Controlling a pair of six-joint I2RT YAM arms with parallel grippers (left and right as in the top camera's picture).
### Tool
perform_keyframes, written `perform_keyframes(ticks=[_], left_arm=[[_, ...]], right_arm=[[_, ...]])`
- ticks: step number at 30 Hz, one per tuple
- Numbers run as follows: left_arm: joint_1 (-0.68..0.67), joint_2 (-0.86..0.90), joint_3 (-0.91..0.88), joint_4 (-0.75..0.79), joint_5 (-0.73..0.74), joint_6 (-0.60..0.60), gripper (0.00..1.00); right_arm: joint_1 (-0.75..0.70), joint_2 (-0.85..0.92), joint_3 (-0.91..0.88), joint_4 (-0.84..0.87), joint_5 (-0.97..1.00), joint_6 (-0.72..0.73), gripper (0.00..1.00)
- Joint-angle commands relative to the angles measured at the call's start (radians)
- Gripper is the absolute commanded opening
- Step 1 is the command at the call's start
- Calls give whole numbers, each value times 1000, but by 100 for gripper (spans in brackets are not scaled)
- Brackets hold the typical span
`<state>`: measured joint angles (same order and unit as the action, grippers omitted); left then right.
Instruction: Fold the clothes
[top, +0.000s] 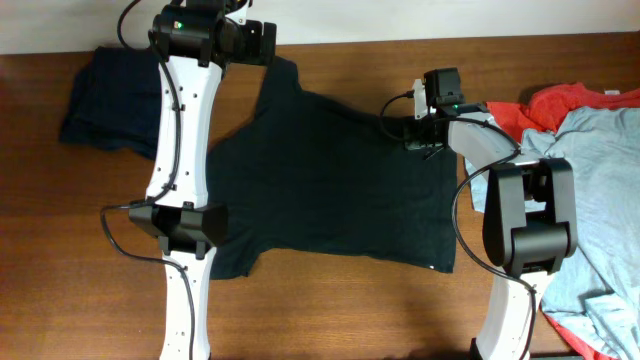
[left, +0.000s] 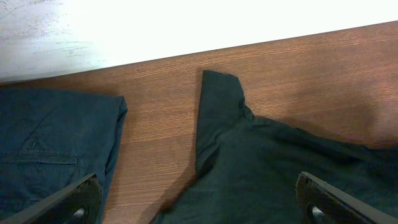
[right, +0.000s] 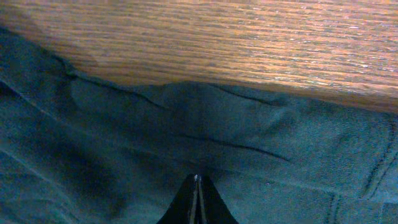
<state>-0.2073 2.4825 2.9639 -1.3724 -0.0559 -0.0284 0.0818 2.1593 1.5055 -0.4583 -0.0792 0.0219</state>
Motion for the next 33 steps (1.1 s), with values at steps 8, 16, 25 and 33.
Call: perform_keyframes(ticks=[8,16,25,33], left_arm=[[-2,5,1,0,8,-13,99],[-2,4,1,0,8,-13,99],[-2,4,1,0,8,-13,99],[-2,5,1,0,8,-13,99]], right_arm=[[-4,9,7,26,13,14,4],[-4,9,-2,27,12,44,4],[-4,12,-31,22,13,47,4],[-4,63,-31,50,12,47,4]])
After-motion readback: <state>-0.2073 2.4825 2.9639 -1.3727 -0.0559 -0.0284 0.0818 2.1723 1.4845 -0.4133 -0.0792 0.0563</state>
